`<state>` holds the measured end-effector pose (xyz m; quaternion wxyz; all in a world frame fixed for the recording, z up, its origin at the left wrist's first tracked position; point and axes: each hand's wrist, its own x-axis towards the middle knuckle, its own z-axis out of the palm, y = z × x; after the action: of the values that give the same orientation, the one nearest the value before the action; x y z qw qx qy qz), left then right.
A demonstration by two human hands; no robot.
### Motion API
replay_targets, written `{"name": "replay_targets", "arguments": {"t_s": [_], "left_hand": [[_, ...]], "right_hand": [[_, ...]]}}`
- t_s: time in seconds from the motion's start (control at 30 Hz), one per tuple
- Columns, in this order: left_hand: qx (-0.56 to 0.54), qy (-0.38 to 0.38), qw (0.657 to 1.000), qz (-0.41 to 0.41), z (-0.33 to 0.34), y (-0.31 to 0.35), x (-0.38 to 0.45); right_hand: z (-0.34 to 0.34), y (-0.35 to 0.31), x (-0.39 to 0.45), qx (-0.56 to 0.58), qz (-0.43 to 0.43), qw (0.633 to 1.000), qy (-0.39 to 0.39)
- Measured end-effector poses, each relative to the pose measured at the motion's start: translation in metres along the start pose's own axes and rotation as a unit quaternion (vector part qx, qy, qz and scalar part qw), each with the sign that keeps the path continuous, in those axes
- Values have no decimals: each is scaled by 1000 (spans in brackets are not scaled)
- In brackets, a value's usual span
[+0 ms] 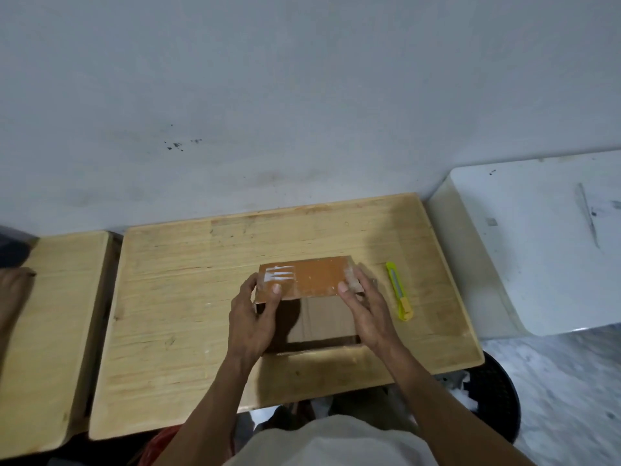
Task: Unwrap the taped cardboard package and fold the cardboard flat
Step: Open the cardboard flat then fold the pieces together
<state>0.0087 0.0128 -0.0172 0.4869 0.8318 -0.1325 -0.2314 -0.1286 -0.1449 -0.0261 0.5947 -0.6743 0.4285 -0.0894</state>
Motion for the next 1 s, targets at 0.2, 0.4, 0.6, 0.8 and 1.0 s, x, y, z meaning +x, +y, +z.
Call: {"name": "replay_targets", "arguments": {"t_s": [0.2,0.4,0.6,0.8,1.0], "left_hand": [[-4,-6,998,-64,13,4,37],[-27,-22,996,-82,33,14,63],[16,-32,998,-45,47,12,76],[312,-42,949,3,51,-15,62],[525,-90,838,119,57,-39,39]], "right_hand": [[3,-8,45,41,42,998,-22],[5,-16,88,-2,42,999,-28],[6,-13,109,-38,49,997,-45],[7,-2,98,-102,51,993,-42],[12,29,73,-301,4,951,-71]]}}
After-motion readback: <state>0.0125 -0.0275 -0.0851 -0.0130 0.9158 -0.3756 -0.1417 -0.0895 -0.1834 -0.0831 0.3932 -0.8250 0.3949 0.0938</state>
